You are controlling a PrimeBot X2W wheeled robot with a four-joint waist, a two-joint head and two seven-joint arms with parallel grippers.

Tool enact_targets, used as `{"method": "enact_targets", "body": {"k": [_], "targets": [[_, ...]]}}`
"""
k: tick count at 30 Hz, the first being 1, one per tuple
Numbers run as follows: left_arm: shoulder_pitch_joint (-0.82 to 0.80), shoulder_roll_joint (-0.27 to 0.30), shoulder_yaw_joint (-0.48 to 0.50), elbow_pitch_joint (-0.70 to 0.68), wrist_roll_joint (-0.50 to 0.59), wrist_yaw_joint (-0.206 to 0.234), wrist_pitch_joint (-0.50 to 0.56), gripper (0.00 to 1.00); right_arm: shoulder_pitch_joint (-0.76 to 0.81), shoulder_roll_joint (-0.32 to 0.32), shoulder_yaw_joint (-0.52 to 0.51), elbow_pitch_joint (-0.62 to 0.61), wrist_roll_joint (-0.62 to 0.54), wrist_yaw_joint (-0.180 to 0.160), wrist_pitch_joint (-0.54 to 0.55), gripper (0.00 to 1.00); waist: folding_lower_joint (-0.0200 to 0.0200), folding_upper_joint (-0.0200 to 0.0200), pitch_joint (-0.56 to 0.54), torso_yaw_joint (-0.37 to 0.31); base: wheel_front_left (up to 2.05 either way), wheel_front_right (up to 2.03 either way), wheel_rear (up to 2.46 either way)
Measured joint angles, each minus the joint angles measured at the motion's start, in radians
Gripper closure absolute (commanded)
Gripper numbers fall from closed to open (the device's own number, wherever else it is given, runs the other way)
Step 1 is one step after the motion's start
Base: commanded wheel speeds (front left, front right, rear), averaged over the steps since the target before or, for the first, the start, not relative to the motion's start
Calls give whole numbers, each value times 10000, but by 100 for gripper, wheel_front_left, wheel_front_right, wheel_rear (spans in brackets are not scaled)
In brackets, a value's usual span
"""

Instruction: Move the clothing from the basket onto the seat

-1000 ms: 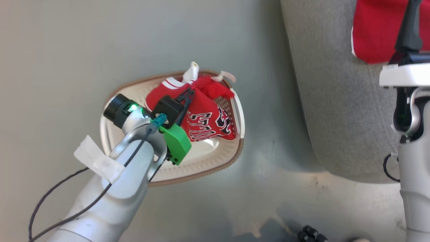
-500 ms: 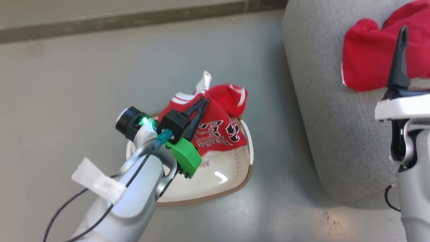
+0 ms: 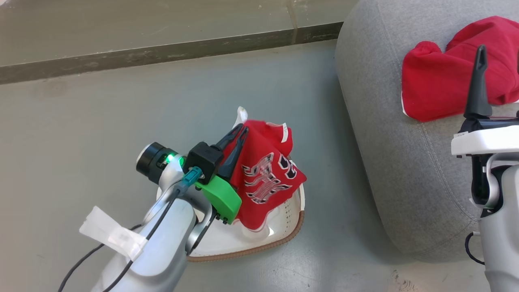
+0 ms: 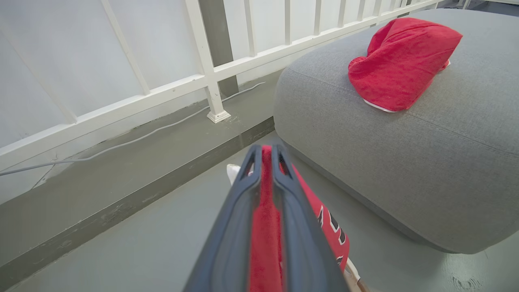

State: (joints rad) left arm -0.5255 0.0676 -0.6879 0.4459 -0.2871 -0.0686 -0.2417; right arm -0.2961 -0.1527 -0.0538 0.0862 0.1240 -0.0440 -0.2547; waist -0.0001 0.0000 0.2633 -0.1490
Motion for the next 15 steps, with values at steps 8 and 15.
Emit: {"method": "enact_targets", "body": {"k": [8,15], "targets": [[209,174,33,-458,0,163,123,56,66,-27,-146,-69,15,-8,0,0,0,0,-61,-40,0,0,0],[503,199,224,-915,-157,347,136,0,254,-67,-261,-92,15,-17,0,0,0,0,-275,63,0,0,0]]}}
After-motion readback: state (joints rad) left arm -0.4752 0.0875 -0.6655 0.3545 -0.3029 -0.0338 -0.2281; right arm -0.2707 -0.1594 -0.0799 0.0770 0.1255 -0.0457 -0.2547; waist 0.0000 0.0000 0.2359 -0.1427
